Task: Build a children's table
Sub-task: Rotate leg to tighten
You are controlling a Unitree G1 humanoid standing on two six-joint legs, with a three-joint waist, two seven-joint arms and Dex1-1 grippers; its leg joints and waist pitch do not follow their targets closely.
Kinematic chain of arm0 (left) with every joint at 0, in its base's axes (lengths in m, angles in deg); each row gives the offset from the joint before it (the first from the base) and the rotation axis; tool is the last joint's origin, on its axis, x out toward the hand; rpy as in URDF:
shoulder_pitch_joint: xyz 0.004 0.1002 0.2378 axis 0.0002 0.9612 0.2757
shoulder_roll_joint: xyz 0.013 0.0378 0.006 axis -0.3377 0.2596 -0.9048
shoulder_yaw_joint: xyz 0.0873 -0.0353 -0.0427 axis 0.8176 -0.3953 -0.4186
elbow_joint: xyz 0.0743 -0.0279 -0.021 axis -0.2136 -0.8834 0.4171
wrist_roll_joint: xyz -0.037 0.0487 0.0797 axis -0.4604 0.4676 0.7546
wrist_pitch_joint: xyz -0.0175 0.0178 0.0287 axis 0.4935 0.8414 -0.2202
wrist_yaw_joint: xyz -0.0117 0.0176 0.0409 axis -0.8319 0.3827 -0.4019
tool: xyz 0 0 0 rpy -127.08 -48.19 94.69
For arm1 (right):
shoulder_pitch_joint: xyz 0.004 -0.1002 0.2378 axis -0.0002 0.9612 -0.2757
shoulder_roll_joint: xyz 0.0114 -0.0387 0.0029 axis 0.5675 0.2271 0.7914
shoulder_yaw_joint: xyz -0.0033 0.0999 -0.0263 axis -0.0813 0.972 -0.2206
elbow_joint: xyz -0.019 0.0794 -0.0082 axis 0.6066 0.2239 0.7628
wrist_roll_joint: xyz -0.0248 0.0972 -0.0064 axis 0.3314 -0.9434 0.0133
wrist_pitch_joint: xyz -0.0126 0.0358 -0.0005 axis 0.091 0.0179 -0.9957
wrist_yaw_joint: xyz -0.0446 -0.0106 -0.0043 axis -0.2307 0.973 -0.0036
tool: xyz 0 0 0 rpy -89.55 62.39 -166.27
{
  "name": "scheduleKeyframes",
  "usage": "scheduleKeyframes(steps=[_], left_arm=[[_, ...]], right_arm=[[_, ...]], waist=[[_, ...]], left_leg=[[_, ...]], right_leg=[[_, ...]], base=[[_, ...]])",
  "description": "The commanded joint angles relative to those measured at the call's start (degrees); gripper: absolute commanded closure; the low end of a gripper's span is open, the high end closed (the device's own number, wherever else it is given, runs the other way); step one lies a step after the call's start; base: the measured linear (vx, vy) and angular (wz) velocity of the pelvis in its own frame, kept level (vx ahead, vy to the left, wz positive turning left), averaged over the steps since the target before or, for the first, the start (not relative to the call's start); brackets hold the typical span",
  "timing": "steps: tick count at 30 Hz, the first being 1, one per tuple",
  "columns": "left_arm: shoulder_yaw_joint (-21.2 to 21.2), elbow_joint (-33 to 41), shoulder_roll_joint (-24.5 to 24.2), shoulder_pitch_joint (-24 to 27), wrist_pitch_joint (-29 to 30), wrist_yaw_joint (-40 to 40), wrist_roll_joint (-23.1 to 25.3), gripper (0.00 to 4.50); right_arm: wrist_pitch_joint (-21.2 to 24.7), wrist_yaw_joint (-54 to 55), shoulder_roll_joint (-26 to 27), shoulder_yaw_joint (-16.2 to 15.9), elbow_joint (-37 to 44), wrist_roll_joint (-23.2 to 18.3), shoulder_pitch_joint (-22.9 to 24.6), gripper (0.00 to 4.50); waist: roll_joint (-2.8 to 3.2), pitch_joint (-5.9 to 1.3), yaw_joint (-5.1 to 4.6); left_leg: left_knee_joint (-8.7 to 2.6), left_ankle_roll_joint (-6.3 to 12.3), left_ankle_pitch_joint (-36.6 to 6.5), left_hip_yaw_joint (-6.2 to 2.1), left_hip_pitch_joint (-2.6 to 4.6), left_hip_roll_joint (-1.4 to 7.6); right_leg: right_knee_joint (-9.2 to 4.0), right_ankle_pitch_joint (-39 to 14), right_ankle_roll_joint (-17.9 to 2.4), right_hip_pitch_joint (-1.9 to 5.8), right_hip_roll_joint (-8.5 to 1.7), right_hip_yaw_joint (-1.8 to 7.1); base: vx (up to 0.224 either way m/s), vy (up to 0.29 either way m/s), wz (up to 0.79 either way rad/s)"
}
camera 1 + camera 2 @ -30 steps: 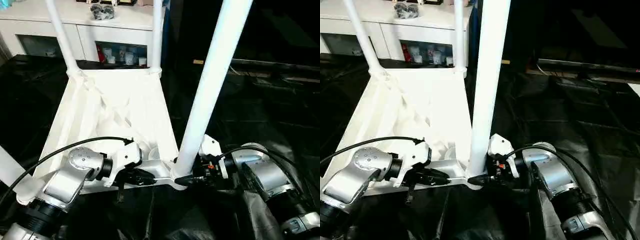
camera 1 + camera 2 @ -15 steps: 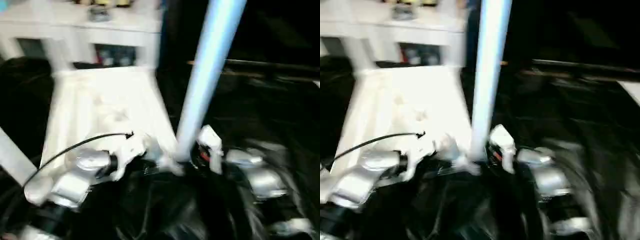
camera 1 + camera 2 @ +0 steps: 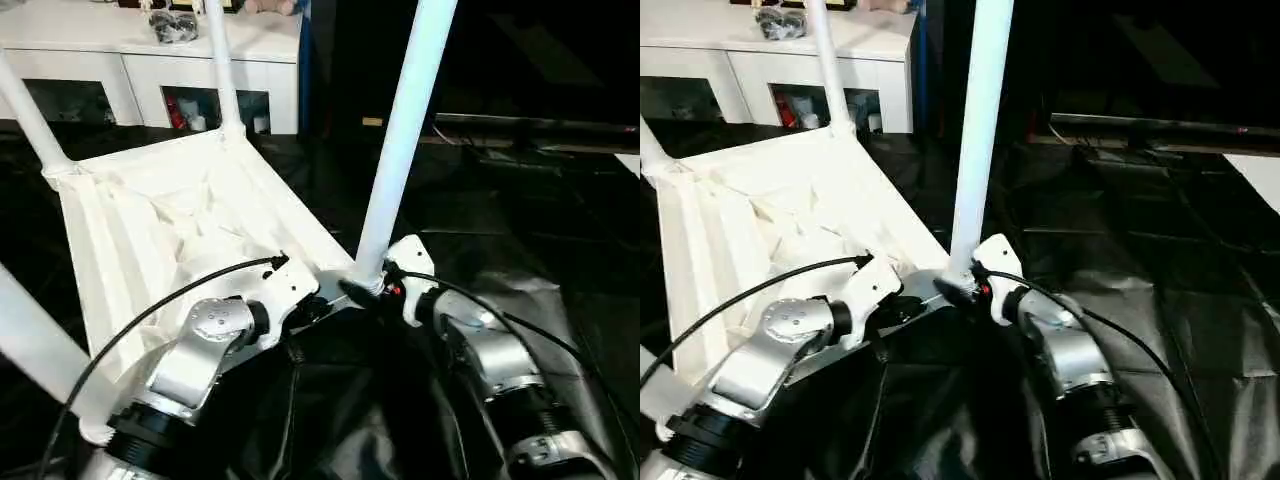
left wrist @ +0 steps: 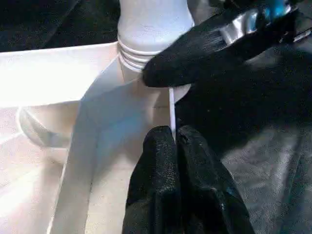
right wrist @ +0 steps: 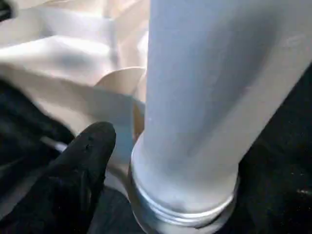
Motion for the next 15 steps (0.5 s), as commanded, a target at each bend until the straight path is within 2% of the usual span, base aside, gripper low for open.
scheduleKeyframes(steps=[1, 5, 8, 10, 11, 14, 15], left_arm=[[3.46, 1.37, -0.6, -0.66, -1.63, -5.0, -2.16, 4.5], [2.92, 2.03, -4.43, -0.12, -3.3, -11.65, -4.36, 4.5], [2.75, 1.99, -5.91, -0.18, -3.73, -13.78, -5.08, 4.5], [2.74, 1.96, -6.49, -0.24, -3.61, -14.6, -5.46, 4.5], [2.87, 1.88, -7.66, -0.33, -3.95, -16.68, -6.35, 4.5], [2.91, 1.87, -8.28, -0.39, -3.93, -18.08, -7.05, 4.5], [2.97, 1.95, -8.75, -0.42, -3.77, -19.16, -7.58, 4.5]], right_arm=[[-1.48, -7.29, 0.13, -4.24, 3.63, -2.08, -0.66, 0.42], [-1.92, -16.57, -4.89, -4.79, 4.26, -3.26, -1.01, 0.42], [-2.84, -20.9, -7.4, -5.82, 4.18, -3.37, -1.03, 0.42], [-3.2, -22.65, -8.4, -6.33, 4.23, -3.46, -0.99, 0.42], [-3.91, -26.33, -10.28, -7.26, 4.63, -3.68, -0.75, 0.42], [-3.19, -28.68, -11.34, -7.63, 4.95, -4.18, -0.79, 0.42], [-2.45, -30.22, -12.0, -7.76, 5.31, -4.69, -0.88, 0.42]], waist=[[0.38, -3.43, 0.37], [0.5, -3.3, 0.62], [0.43, -3.03, 1.27], [0.5, -2.98, 1.67], [0.27, -2.98, 1.69], [0.38, -3.0, 1.95], [0.24, -3.02, 1.93]], left_leg=[[-3.99, 2.44, -11.62, -0.74, -0.11, 2.4], [-4.0, 3.07, -11.88, -0.6, 0.22, 2.61], [-4.15, 2.88, -13.35, -0.56, 0.31, 2.68], [-4.15, 2.19, -14.45, -0.45, 0.83, 2.79], [-4.17, 2.03, -14.77, -0.45, 0.77, 2.72], [-4.25, 2.17, -14.55, -0.52, 0.64, 2.82], [-4.27, 2.14, -14.14, -0.56, 0.49, 2.82]], right_leg=[[-3.75, -10.92, -11.1, 2.67, -4.24, 3.39], [-3.68, -10.47, -12.29, 2.46, -4.2, 3.43], [-3.98, -13.83, -11.66, 2.35, -4.31, 3.46], [-4.2, -15.14, -11.62, 1.97, -4.32, 3.56], [-4.17, -15.51, -11.63, 2.08, -4.25, 3.58], [-4.07, -15.84, -11.39, 2.18, -4.28, 3.62], [-4.03, -15.58, -11.32, 2.29, -4.29, 3.6]], base=[[0.0, 0.0, 0.0], [0.0, 0.0, 0.0], [0.0, 0.0, 0.0], [0.0, 0.0, 0.0], [0.0, 0.0, 0.0], [0.0, 0.0, 0.0], [0.0, 0.0, 0.0]])
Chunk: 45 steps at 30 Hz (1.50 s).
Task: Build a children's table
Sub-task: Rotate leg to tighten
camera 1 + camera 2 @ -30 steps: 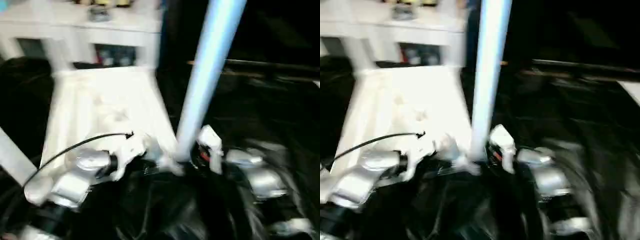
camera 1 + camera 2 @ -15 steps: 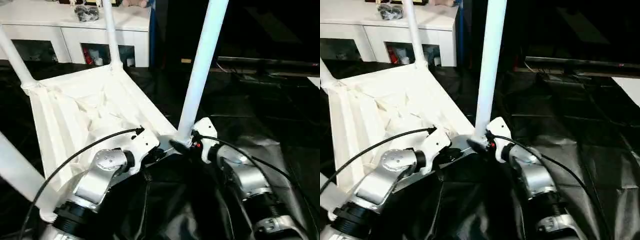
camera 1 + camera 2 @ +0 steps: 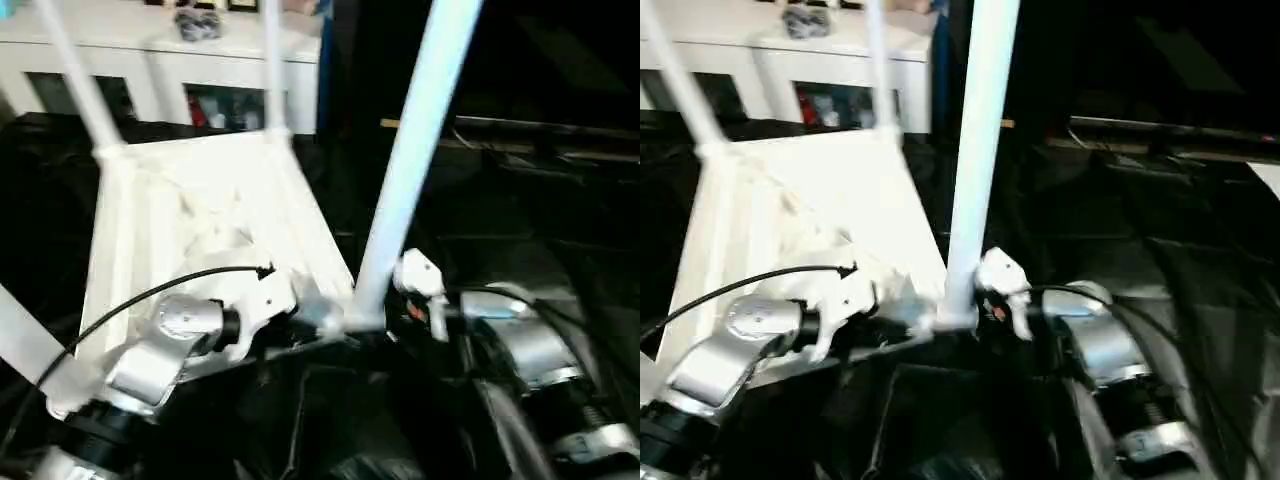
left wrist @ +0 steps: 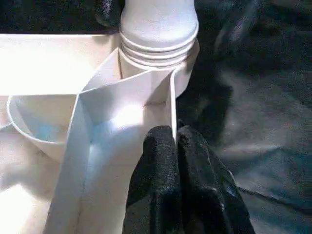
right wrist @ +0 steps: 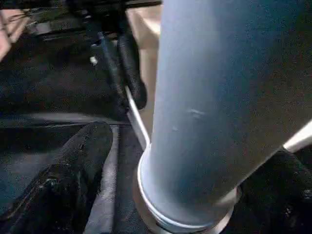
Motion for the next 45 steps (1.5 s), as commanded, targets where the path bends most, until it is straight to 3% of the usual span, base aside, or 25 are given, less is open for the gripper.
scheduleKeyframes(steps=[1, 9, 10, 11, 22, 25, 29, 31, 32, 34, 37, 39, 40, 45], left_arm=[[1.97, 1.62, 0.14, -0.7, -0.64, -3.03, -1.77, 4.5], [2.48, 2.02, -1.41, -0.77, -0.55, -6.49, -3.39, 4.5], [2.48, 1.98, -1.45, -0.78, -0.58, -6.6, -3.37, 4.5], [2.54, 1.94, -1.55, -0.82, -0.59, -6.84, -3.4, 4.5], [2.13, 1.0, -0.15, -0.66, -1.34, -2.72, -1.73, 4.5], [1.49, 0.73, 1.68, -0.57, -0.76, 0.92, -0.9, 4.5], [1.31, -0.97, 6.15, -1.56, 0.23, 9.61, 2.27, 4.5], [1.19, -2.09, 9.08, -2.51, 1.13, 14.74, 3.87, 4.5], [1.1, -2.42, 10.2, -2.86, 1.56, 16.58, 4.32, 4.5], [1.2, -2.73, 12.29, -3.42, 2.39, 19.52, 5.02, 4.5], [1.46, -3.19, 15.03, -4.16, 3.03, 22.16, 5.73, 4.5], [1.63, -3.15, 15.32, -4.2, 2.77, 21.69, 5.55, 4.5], [1.6, -3.16, 15.13, -4.17, 2.43, 21.15, 5.6, 4.5], [1.23, -2.68, 12.42, -3.51, 1.21, 18.23, 5.14, 4.5]], right_arm=[[1.35, -3.61, -0.69, -1.57, 1.69, -1.0, -0.47, 0.42], [3.28, -6.79, -1.55, -2.57, 2.69, -2.39, -0.37, 1.03], [3.41, -6.92, -1.57, -2.74, 3.02, -2.33, -0.13, 1.03], [3.77, -7.2, -1.57, -2.98, 3.59, -2.32, 0.28, 1.15], [4.79, -4.88, -0.19, -2.92, 5.37, -3.6, 2.98, 2.02], [4.07, 1.85, 3.19, -0.67, 3.14, -3.11, 2.81, 2.19], [2.5, 14.48, 9.54, 1.41, -0.24, -0.69, 2.05, 2.43], [5.01, 22.79, 13.03, 1.69, -2.49, 1.77, 1.09, 2.51], [5.67, 25.37, 14.27, 1.82, -3.35, 2.44, 0.73, 2.52], [6.5, 30.71, 16.7, 2.01, -4.91, 4.08, -0.12, 2.53], [6.77, 35.16, 20.6, 2.68, -6.49, 4.38, -1.76, 2.53], [6.35, 33.26, 21.21, 2.39, -5.58, 3.54, -1.75, 2.53], [7.14, 32.27, 21.38, 2.9, -5.04, 2.49, -1.78, 1.99], [9.31, 28.2, 19.12, 4.27, -3.88, -0.16, -1.59, 1.57]], waist=[[0.16, -3.14, -0.1], [0.26, -3.26, 0.18], [0.59, -3.27, 0.21], [0.39, -3.25, 0.24], [0.45, -3.24, 0.68], [0.36, -2.99, 0.41], [0.18, -2.72, -0.32], [0.13, -2.57, -0.94], [0.05, -2.55, -1.3], [0.06, -2.54, -1.57], [0.17, -2.55, -2.4], [0.31, -2.74, -2.49], [0.36, -2.76, -2.53], [0.49, -2.88, -2.48]], left_leg=[[-4.29, 2.22, -13.66, -0.7, 0.48, 2.77], [-4.2, 2.46, -12.27, -0.65, 0.38, 2.78], [-4.21, 2.33, -12.4, -0.71, 0.44, 2.82], [-4.23, 2.01, -12.87, -0.67, 0.48, 2.8], [-4.29, 1.55, -13.57, -0.68, 0.57, 2.84], [-4.5, 0.69, -15.53, -0.83, 0.53, 2.73], [-4.52, -0.4, -17.58, -1.0, 0.72, 2.44], [-4.61, -0.81, -18.02, -1.2, 0.47, 2.34], [-4.62, -1.17, -18.61, -1.43, 0.23, 2.12], [-4.48, -1.17, -19.62, -1.57, 0.33, 2.0], [-4.4, -1.25, -20.78, -1.72, 0.51, 1.88], [-4.6, -0.68, -20.11, -1.8, 0.22, 2.07], [-4.66, -0.37, -20.06, -1.73, 0.22, 2.18], [-4.75, 0.32, -18.84, -1.46, 0.08, 2.33]], right_leg=[[-3.95, -15.2, -11.27, 2.2, -4.3, 3.4], [-3.75, -13.84, -11.89, 2.23, -4.26, 3.31], [-3.7, -13.74, -11.97, 2.18, -4.29, 3.32], [-3.8, -13.91, -11.87, 2.2, -4.26, 3.33], [-3.94, -14.79, -11.34, 2.09, -4.38, 3.4], [-4.36, -18.59, -10.42, 2.06, -4.45, 3.33], [-5.26, -26.15, -7.66, 1.72, -4.6, 3.2], [-5.41, -28.64, -6.46, 1.68, -4.54, 3.03], [-5.74, -31.54, -5.06, 1.94, -4.64, 2.66], [-6.27, -34.41, -3.58, 1.71, -4.79, 2.5], [-6.7, -35.45, -3.01, 1.36, -4.73, 2.22], [-6.45, -32.46, -3.51, 1.59, -4.7, 2.37], [-6.21, -30.2, -4.15, 1.48, -4.54, 2.52], [-5.39, -23.49, -7.07, 1.72, -4.43, 2.97]], base=[[0.0, 0.0, 0.0], [0.0, 0.0, 0.0], [0.0, 0.0, 0.0], [0.0, 0.0, 0.0], [0.0, 0.0, 0.0], [0.0, 0.0, 0.0], [0.0, 0.0, 0.0], [0.0, 0.0, 0.0], [0.0, 0.0, 0.0], [0.0, 0.0, 0.0], [0.0, 0.0, 0.0], [0.0, 0.0, 0.0], [0.0, 0.0, 0.0], [0.0, 0.0, 0.0]])
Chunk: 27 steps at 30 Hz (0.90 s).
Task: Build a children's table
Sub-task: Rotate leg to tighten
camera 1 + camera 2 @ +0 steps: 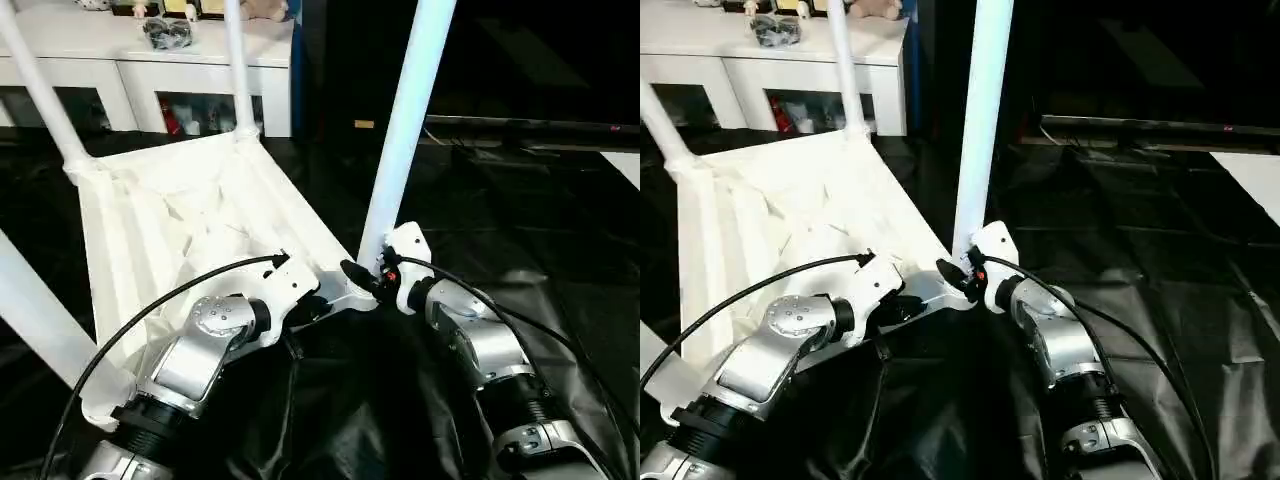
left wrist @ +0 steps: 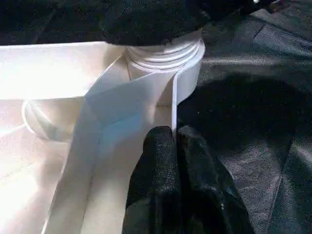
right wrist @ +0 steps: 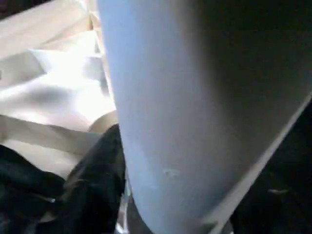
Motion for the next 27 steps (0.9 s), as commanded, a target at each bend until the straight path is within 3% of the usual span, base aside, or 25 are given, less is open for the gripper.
scheduleKeyframes(steps=[1, 9, 12, 15, 17, 21, 27], left_arm=[[2.2, 1.38, 0.94, -1.36, -2.05, -1.36, -1.72, 4.5], [1.2, 1.4, -6.63, -0.37, -5.81, -10.61, -3.41, 4.5], [0.7, 1.36, -8.96, -0.39, -6.81, -15.24, -5.25, 4.5], [0.97, 2.07, -10.04, -0.09, -7.36, -18.37, -6.92, 4.5], [1.33, 2.46, -10.62, 0.04, -7.38, -19.95, -7.97, 4.5], [2.03, 3.16, -11.52, 0.32, -7.25, -21.95, -8.84, 4.5], [2.21, 3.83, -12.6, 0.69, -6.33, -24.15, -9.88, 4.5]], right_arm=[[1.22, -6.6, 1.98, -5.28, 0.58, -1.89, 0.36, 1.57], [0.99, -16.97, -6.69, -5.38, 1.2, -2.39, 0.05, 0.8], [1.32, -23.39, -10.65, -6.1, 2.32, -2.75, 0.12, 0.52], [1.28, -27.57, -12.83, -7.18, 3.2, -2.74, 0.34, 0.44], [-0.48, -29.82, -14.57, -8.66, 3.4, -1.74, 0.43, 0.06], [-3.13, -31.01, -15.99, -10.06, 2.57, -0.49, -0.03, 0.06], [-2.87, -32.94, -15.85, -9.86, 2.32, -1.9, -0.8, 0.43]], waist=[[0.33, -2.83, 0.37], [0.57, -3.39, 0.97], [0.35, -3.64, 1.35], [0.49, -3.38, 1.98], [0.46, -3.29, 2.49], [0.18, -3.28, 2.68], [-0.06, -3.39, 2.75]], left_leg=[[-4.8, 0.37, -18.57, -1.18, -0.09, 2.34], [-4.2, 2.21, -11.2, -0.58, -0.11, 2.39], [-3.89, 3.2, -8.74, -0.39, 0.08, 2.4], [-4.0, 3.32, -9.72, -0.3, 0.08, 2.61], [-4.07, 2.8, -10.98, -0.19, 0.33, 2.7], [-4.19, 1.89, -11.55, -0.22, 0.33, 2.72], [-4.07, 2.52, -9.94, -0.26, 0.06, 2.65]], right_leg=[[-5.08, -22.86, -7.56, 1.84, -4.42, 3.16], [-3.65, -11.14, -11.7, 2.4, -4.23, 3.39], [-3.0, -5.93, -13.62, 2.56, -4.07, 3.33], [-3.07, -7.32, -13.94, 2.46, -4.08, 3.29], [-3.3, -9.67, -13.47, 2.27, -4.18, 3.35], [-3.38, -11.66, -12.76, 2.28, -4.28, 3.48], [-3.16, -10.66, -12.65, 2.46, -4.28, 3.43]], base=[[0.0, 0.0, 0.0], [0.0, 0.0, 0.0], [0.0, 0.0, 0.0], [0.0, 0.0, 0.0], [0.0, 0.0, 0.0], [0.0, 0.0, 0.0], [0.0, 0.0, 0.0]])
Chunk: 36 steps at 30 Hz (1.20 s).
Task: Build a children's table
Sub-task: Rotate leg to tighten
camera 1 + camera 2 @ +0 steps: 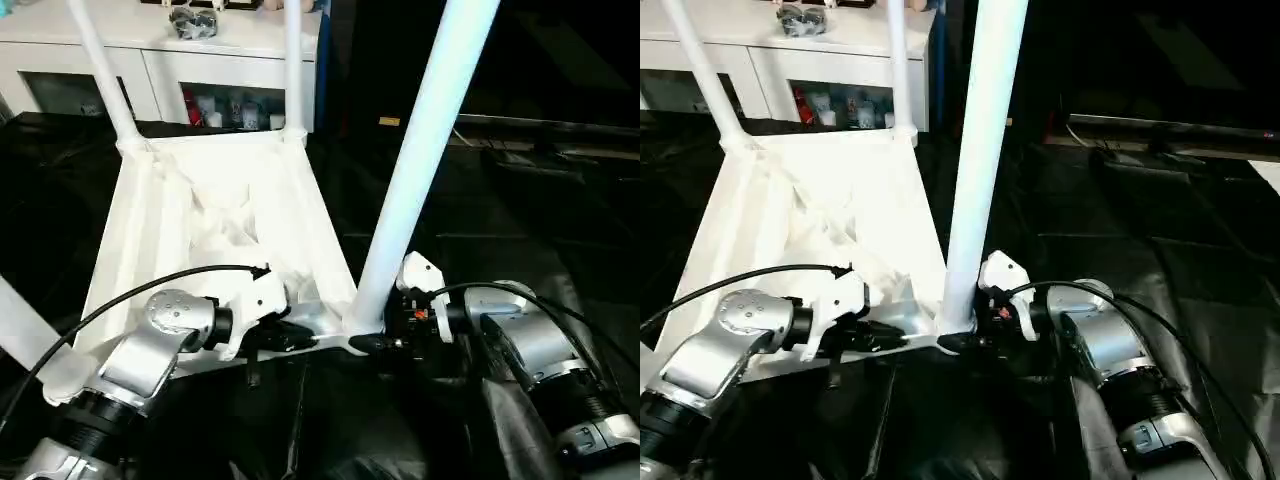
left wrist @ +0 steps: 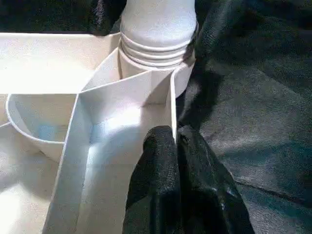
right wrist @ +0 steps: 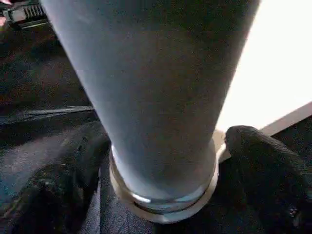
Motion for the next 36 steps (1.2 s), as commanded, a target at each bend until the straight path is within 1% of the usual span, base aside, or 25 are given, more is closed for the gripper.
scheduleKeyframes(steps=[1, 2, 4, 7, 8, 12, 15, 17, 18, 19, 21, 22, 23, 24, 25, 26, 27, 28, 29, 30, 31, 32, 34, 35, 36], left_arm=[[1.38, 3.26, 0.05, 0.22, -0.15, -2.46, -1.61, 4.5], [1.24, 3.45, -0.18, 0.43, -0.05, -2.58, -1.74, 4.5], [1.23, 3.46, -0.21, 0.45, -0.05, -2.6, -1.75, 4.5], [1.22, 3.42, -0.58, 0.56, -0.08, -2.53, -1.83, 4.5], [1.25, 3.38, -0.61, 0.55, -0.12, -2.47, -1.84, 4.5], [1.27, 3.27, -0.46, 0.66, -0.02, -2.03, -1.83, 4.5], [1.22, 2.77, 0.17, 0.68, -0.37, -0.12, -0.98, 4.5], [0.96, 1.64, 2.07, 0.22, -0.74, 4.29, 0.75, 4.5], [0.8, 1.03, 3.29, -0.12, -0.66, 6.88, 1.69, 4.5], [0.81, 0.94, 3.58, -0.2, -0.57, 7.37, 1.86, 4.5], [1.05, -0.09, 7.04, -1.06, 0.27, 13.05, 3.82, 4.5], [1.27, -0.56, 9.1, -1.57, 1.01, 15.73, 4.53, 4.5], [1.46, -0.8, 10.22, -1.87, 1.52, 17.25, 5.04, 4.5], [1.46, -0.8, 10.22, -1.87, 1.52, 17.25, 5.04, 4.5], [1.78, -1.41, 12.68, -2.56, 2.47, 20.13, 5.75, 4.5], [2.06, -1.86, 14.42, -3.05, 3.02, 21.98, 6.11, 4.5], [2.06, -1.86, 14.42, -3.05, 3.02, 21.98, 6.11, 4.5], [2.56, -2.45, 17.27, -3.77, 3.96, 24.58, 6.56, 4.5], [2.96, -2.32, 18.29, -3.86, 4.36, 24.94, 6.6, 4.5], [3.6, -2.03, 19.13, -3.83, 4.43, 24.82, 6.98, 4.5], [3.74, -1.99, 19.21, -3.8, 4.34, 24.74, 7.21, 4.5], [3.91, -1.75, 18.77, -3.64, 4.18, 24.1, 7.36, 4.5], [3.89, -1.48, 18.32, -3.46, 4.16, 23.64, 7.36, 4.5], [3.79, -1.15, 17.44, -3.2, 3.76, 22.57, 7.02, 4.5], [3.65, -0.74, 16.62, -2.91, 3.77, 21.74, 6.77, 4.5]], right_arm=[[-0.35, -1.02, -0.22, -0.34, 0.42, -0.31, -0.9, 0.51], [-0.59, -1.26, -0.2, -0.67, 0.09, -0.47, -0.87, 0.76], [-0.59, -1.29, -0.2, -0.7, 0.06, -0.5, -0.87, 0.82], [-0.63, -1.56, -0.02, -0.89, -0.09, -0.58, -0.74, 1.18], [-0.65, -1.57, 0.01, -0.89, -0.12, -0.57, -0.71, 1.18], [-0.64, -1.22, 0.39, -0.92, 0.08, -0.55, -0.3, 1.61], [-0.87, 0.1, 1.02, -0.97, 0.07, -0.1, 0.19, 1.72], [-1.5, 5.87, 3.25, -0.22, -1.44, 1.32, 0.16, 1.75], [-1.9, 9.57, 4.76, 0.43, -2.66, 2.07, -0.11, 1.76], [-1.95, 10.48, 5.13, 0.6, -2.96, 2.23, -0.19, 1.76], [-1.65, 21.01, 9.45, 2.53, -6.01, 3.73, -1.13, 1.77], [-1.11, 26.05, 11.8, 3.36, -7.31, 4.25, -1.58, 1.77], [-1.18, 28.13, 12.9, 3.51, -7.62, 4.57, -1.67, 1.78], [-1.18, 28.13, 12.9, 3.51, -7.62, 4.57, -1.67, 1.78], [-0.85, 32.21, 15.32, 3.76, -7.93, 5.07, -1.84, 1.78], [-0.62, 34.76, 17.0, 3.77, -8.03, 5.44, -1.96, 1.78], [-0.62, 34.76, 17.0, 3.77, -8.03, 5.44, -1.96, 1.78], [-0.42, 38.1, 19.79, 3.47, -8.15, 6.06, -2.32, 1.78], [-0.58, 37.51, 20.78, 2.87, -7.63, 5.96, -2.28, 1.78], [-1.98, 35.35, 21.41, 1.56, -6.69, 6.25, -2.08, 1.78], [-2.51, 34.23, 21.37, 1.48, -6.3, 5.99, -1.89, 1.43], [-2.74, 33.44, 21.12, 1.79, -6.0, 5.57, -1.77, 1.08], [-2.69, 33.24, 20.69, 2.08, -5.81, 5.11, -1.76, 1.06], [-2.89, 32.02, 19.44, 2.18, -5.83, 4.75, -1.82, 0.99], [-3.1, 31.23, 18.24, 2.44, -5.95, 4.54, -1.93, 0.72]], waist=[[0.01, -3.46, 0.04], [0.04, -3.46, 0.04], [0.08, -3.48, 0.08], [0.09, -3.43, 0.16], [0.16, -3.46, 0.18], [0.18, -3.46, 0.08], [0.21, -3.48, 0.06], [0.21, -3.35, 0.0], [0.21, -3.14, -0.2], [0.24, -3.05, -0.34], [0.09, -2.83, -0.82], [0.23, -2.81, -1.01], [0.06, -2.83, -1.46], [0.03, -2.87, -1.6], [0.21, -2.82, -1.65], [0.25, -2.78, -1.99], [0.21, -2.82, -2.01], [0.09, -2.94, -1.99], [0.16, -2.87, -2.14], [0.42, -2.98, -1.86], [0.32, -3.09, -1.92], [0.28, -3.06, -1.92], [0.37, -3.1, -1.9], [0.26, -3.23, -1.88], [0.32, -3.29, -1.82]], left_leg=[[-3.81, 2.56, -9.74, -0.51, 0.29, 2.62], [-3.79, 2.7, -9.41, -0.48, 0.31, 2.65], [-3.73, 2.77, -9.37, -0.44, 0.29, 2.62], [-3.75, 2.68, -9.55, -0.45, 0.25, 2.59], [-3.76, 2.59, -9.64, -0.47, 0.31, 2.61], [-3.78, 2.21, -10.1, -0.5, 0.31, 2.59], [-3.75, 2.14, -9.96, -0.5, 0.31, 2.6], [-3.8, 1.91, -10.63, -0.53, 0.27, 2.56], [-3.95, 1.28, -12.11, -0.56, 0.34, 2.56], [-3.99, 0.83, -12.99, -0.6, 0.4, 2.54], [-4.11, -0.59, -15.78, -0.73, 0.64, 2.35], [-4.23, -1.05, -16.08, -0.89, 0.58, 2.37], [-4.41, -1.72, -17.13, -1.29, 0.29, 2.2], [-4.39, -1.54, -17.3, -1.35, 0.12, 2.14], [-4.36, -1.32, -17.71, -1.35, 0.19, 2.12], [-4.27, -1.23, -17.79, -1.24, 0.35, 2.13], [-4.19, -1.22, -17.81, -1.21, 0.48, 2.1], [-4.15, -0.77, -17.43, -1.2, 0.45, 2.06], [-4.22, -0.65, -16.77, -1.1, 0.32, 2.13], [-4.1, -0.48, -16.95, -1.06, 0.69, 2.13], [-4.05, -0.3, -16.59, -0.98, 0.58, 2.14], [-4.23, 0.19, -15.51, -1.03, 0.08, 2.18], [-4.19, 0.23, -15.62, -1.0, 0.13, 2.2], [-4.1, 0.38, -15.01, -0.93, 0.19, 2.23], [-4.08, 0.51, -14.51, -0.95, 0.15, 2.27]], right_leg=[[-3.27, -10.57, -12.36, 2.75, -4.27, 3.32], [-3.22, -9.88, -12.63, 2.69, -4.23, 3.31], [-3.2, -9.68, -12.75, 2.71, -4.21, 3.3], [-3.28, -10.33, -12.49, 2.72, -4.23, 3.31], [-3.28, -10.43, -12.47, 2.7, -4.24, 3.31], [-3.3, -10.73, -12.3, 2.73, -4.22, 3.31], [-3.25, -10.25, -12.44, 2.71, -4.19, 3.33], [-3.37, -11.25, -12.28, 2.65, -4.25, 3.33], [-3.74, -13.65, -11.75, 2.52, -4.29, 3.35], [-3.88, -15.2, -11.39, 2.46, -4.33, 3.37], [-4.6, -21.78, -9.34, 2.21, -4.38, 3.34], [-4.59, -22.78, -8.93, 2.26, -4.43, 3.29], [-4.98, -26.69, -6.77, 2.59, -4.56, 2.89], [-5.06, -27.35, -6.25, 2.67, -4.61, 2.82], [-5.28, -28.05, -5.85, 2.47, -4.61, 2.85], [-5.43, -27.94, -5.8, 2.06, -4.49, 3.0], [-5.54, -27.79, -5.84, 1.98, -4.48, 3.01], [-5.49, -27.05, -5.98, 2.05, -4.47, 3.03], [-5.35, -25.68, -6.38, 1.92, -4.32, 3.14], [-5.37, -25.01, -6.67, 1.79, -4.39, 3.16], [-5.29, -23.77, -6.97, 1.88, -4.36, 3.23], [-4.83, -20.62, -7.7, 2.17, -4.18, 3.22], [-4.77, -20.27, -7.92, 2.18, -4.19, 3.19], [-4.62, -18.61, -8.45, 2.22, -4.26, 3.29], [-4.45, -17.52, -8.83, 2.32, -4.28, 3.31]], base=[[0.0, 0.0, 0.0], [0.0, 0.0, 0.0], [0.0, 0.0, 0.0], [0.0, 0.0, 0.0], [0.0, 0.0, 0.0], [0.0, 0.0, 0.0], [0.0, 0.0, 0.0], [0.0, 0.0, 0.0], [0.0, 0.0, 0.0], [0.0, 0.0, 0.0], [0.0, 0.0, 0.0], [-0.051, -0.001, -0.08], [-0.051, -0.001, -0.08], [-0.05, 0.004, -0.11], [0.0, 0.0, 0.0], [0.0, 0.0, 0.0], [0.0, 0.0, 0.0], [0.0, 0.0, 0.0], [0.0, 0.0, 0.0], [0.0, 0.0, 0.0], [0.0, 0.0, 0.0], [0.0, 0.0, 0.0], [0.0, 0.0, 0.0], [0.0, 0.0, 0.0], [0.0, 0.0, 0.0]])
